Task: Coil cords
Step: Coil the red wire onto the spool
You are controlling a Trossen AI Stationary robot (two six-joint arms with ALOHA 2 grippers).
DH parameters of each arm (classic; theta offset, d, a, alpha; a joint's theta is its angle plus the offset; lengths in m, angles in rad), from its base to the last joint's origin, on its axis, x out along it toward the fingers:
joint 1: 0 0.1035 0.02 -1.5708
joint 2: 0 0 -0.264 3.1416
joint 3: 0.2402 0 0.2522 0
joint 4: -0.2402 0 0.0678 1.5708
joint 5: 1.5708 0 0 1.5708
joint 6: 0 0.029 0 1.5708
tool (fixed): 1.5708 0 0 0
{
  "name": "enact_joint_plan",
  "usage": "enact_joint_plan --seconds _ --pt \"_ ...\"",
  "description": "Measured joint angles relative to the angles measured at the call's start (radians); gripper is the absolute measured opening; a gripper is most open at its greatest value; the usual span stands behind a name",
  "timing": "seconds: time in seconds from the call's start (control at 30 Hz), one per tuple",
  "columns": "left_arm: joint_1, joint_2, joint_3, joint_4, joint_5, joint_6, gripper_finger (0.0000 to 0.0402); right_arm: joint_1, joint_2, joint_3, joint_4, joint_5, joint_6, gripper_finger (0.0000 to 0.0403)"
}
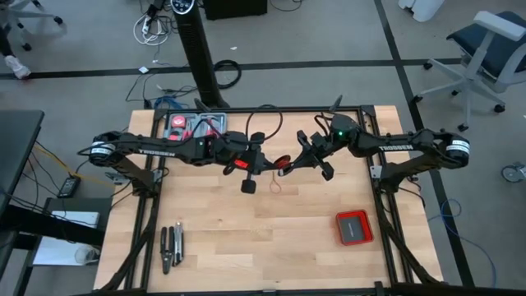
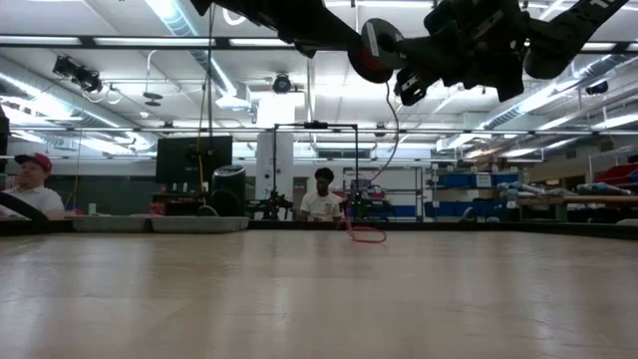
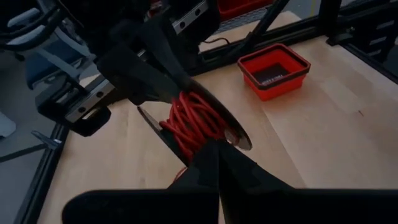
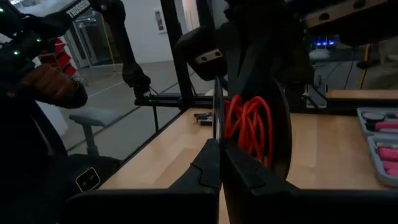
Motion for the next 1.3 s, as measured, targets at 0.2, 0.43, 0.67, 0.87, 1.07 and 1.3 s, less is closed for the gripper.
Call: enact_joint_plan --seconds 0.2,0.43,0.67,0.87,1.07,1.3 --pt "-0.016 -0.015 0.0 0.005 -0.01 -0.002 0.0 -0.023 -0.077 0.0 -0.065 -0.028 -0.031 0.0" --pt "-0.055 -0.017 -0.12 0.255 -0.008 -0.014 0.0 -0.024 -0.153 0.0 -0.123 -0.016 -0.056 0.0" --pt "-0.074 -0.016 -0.341 0.682 -0.024 -0.124 0.0 -0.024 -0.173 0.0 -0.125 0.025 -0.074 0.0" --pt "-0.053 -0.016 -0.42 0.827 -0.196 -0.238 0.0 -0.002 -0.145 -0.001 -0.027 0.14 -0.117 0.0" --pt "-0.037 0.027 -0.418 0.874 -0.246 -0.305 0.0021 0.009 -0.11 -0.001 0.125 0.164 -0.117 0.0" --pt "-0.027 0.149 -0.405 0.989 -0.259 -0.368 0.0107 0.014 -0.088 -0.001 0.177 0.218 -0.116 0.0"
